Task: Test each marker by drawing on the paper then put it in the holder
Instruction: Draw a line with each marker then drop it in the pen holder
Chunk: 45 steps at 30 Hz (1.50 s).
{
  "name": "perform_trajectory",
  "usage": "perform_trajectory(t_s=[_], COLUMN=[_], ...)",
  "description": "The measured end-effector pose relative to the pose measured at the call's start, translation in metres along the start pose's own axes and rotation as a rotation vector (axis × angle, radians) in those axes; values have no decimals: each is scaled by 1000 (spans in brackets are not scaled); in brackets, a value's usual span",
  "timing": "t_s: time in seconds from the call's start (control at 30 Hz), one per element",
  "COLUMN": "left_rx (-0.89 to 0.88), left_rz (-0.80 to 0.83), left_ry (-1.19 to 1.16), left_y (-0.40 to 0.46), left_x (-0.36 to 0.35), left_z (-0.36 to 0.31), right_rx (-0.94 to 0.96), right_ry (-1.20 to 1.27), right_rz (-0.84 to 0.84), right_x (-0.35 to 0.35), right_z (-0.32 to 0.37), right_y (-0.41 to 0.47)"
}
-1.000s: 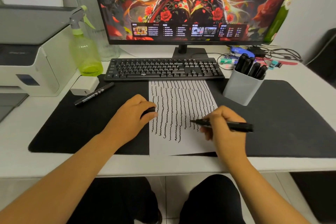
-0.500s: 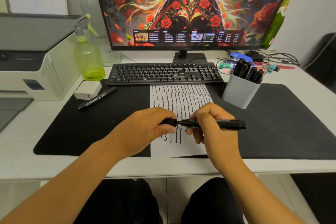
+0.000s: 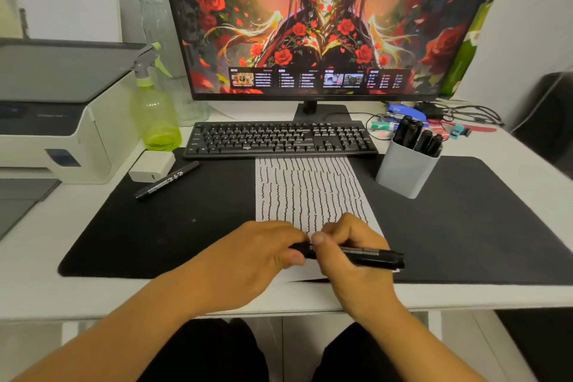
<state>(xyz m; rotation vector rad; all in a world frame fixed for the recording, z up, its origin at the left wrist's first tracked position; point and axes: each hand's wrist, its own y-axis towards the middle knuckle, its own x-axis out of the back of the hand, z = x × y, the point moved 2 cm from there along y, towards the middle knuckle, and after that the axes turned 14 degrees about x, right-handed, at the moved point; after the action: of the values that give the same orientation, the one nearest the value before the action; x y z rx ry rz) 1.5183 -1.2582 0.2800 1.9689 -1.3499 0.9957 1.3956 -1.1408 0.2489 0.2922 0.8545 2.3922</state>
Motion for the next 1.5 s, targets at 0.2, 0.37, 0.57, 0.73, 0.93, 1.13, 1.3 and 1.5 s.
perform_trajectory(t_s=[0.2,0.37,0.57,0.73,0.93,1.13,1.3,1.5], left_rx=[26,-142,146,698,782,762,778,805], left_rz=[-48,-154,-493,-502,-455,-443,-424,-389], left_ry=[332,491,391,538,649,641,558,422], left_y=[18,25,23,23,15,13,10,7], left_x=[45,56,89,99,77,74,77,81], left_z=[15,-6,64,198,246,236,229,211], right_rx=[-114,149,4,-9,-44,-126,-238,-134], right_ry=[-40,-677,-491,-453,-677,-727,-763,-1064], right_rz=[296,633,22,-451,-519,-423,-323,-92], right_x=[33,36,122,185,201,194,194,199], right_z=[17,27,45,28,-2,-25,-37,-28], right_y=[27,40,75,107,130,129,123,125])
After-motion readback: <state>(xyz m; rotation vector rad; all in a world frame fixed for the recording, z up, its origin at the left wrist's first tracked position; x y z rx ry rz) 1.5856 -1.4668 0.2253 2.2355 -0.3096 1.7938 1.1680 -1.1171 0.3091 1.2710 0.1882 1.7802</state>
